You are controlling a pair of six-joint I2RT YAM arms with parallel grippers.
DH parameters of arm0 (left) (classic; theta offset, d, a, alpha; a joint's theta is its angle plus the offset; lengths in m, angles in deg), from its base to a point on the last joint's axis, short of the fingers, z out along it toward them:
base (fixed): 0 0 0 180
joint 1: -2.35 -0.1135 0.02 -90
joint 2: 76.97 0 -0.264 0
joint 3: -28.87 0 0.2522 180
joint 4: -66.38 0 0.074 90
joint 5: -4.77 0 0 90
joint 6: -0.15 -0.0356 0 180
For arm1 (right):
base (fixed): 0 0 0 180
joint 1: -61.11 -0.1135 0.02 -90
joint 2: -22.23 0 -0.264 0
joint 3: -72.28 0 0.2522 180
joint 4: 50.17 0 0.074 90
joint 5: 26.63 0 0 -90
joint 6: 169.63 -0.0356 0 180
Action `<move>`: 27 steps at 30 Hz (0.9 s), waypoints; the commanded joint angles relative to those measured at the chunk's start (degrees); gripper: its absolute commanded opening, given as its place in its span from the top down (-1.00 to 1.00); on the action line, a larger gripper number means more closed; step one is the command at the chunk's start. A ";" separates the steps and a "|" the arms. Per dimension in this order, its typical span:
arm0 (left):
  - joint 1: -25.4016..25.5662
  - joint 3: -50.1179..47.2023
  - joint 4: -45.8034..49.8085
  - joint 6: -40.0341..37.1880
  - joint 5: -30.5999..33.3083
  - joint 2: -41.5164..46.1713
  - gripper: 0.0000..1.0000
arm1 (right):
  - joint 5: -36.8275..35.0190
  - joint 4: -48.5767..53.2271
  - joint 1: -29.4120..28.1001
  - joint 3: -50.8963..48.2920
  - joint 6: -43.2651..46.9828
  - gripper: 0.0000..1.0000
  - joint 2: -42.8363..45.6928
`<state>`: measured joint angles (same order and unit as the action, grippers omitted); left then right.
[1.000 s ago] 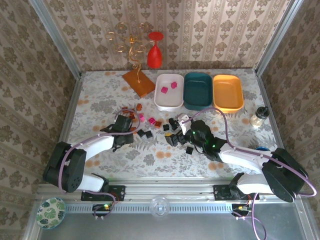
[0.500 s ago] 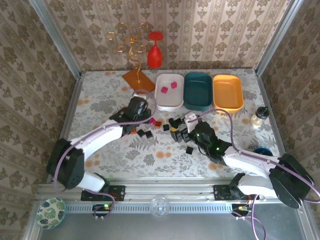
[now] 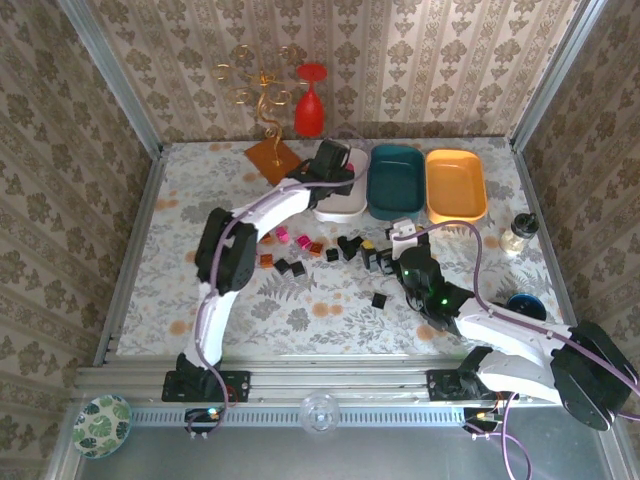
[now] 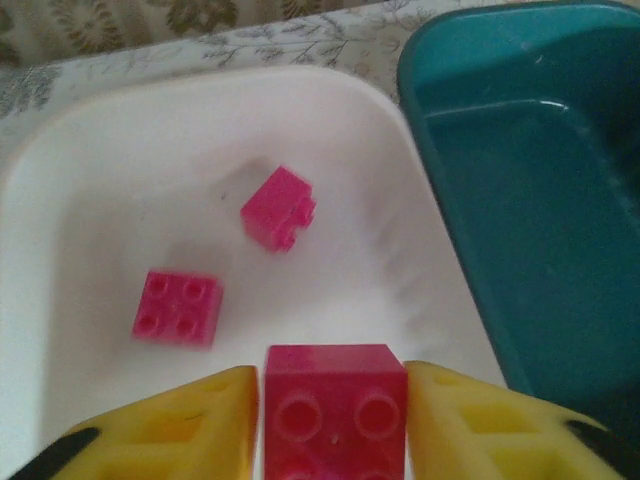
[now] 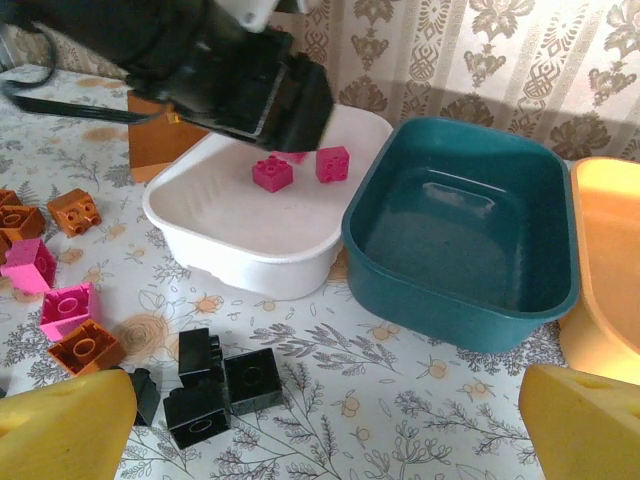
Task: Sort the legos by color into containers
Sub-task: Place the lego in the container.
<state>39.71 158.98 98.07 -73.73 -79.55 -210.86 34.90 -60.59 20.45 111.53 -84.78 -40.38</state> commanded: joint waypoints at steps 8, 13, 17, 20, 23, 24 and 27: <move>-1.24 -17.10 1.47 -2.32 1.07 19.11 -0.47 | 0.94 -0.16 0.24 0.42 -1.88 -1.00 -0.30; -1.41 -50.03 -10.07 2.30 0.57 42.87 -0.54 | 4.10 4.38 0.24 4.87 -3.74 -1.00 -5.81; -2.48 -66.54 -8.17 4.27 0.62 58.48 -0.60 | 6.47 5.13 0.24 6.54 -4.85 -1.00 -9.32; -3.76 -73.48 -2.83 4.99 0.74 67.74 -0.64 | 6.72 7.02 0.24 8.50 -5.47 -1.00 -12.26; -4.32 -77.95 0.98 5.18 -0.71 75.83 -0.71 | 5.76 9.11 0.28 10.37 -6.50 -1.00 -14.78; -4.47 -78.93 1.78 4.95 -1.29 78.15 -0.74 | 5.20 10.40 0.24 11.09 -7.13 -1.00 -15.76; -5.18 -81.02 2.08 4.91 -5.18 82.56 -0.85 | 2.82 18.49 0.28 15.55 -11.45 -1.00 -18.40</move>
<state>35.21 79.14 98.47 -69.60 -80.69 -131.30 40.04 -49.93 20.45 122.88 -91.49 -56.80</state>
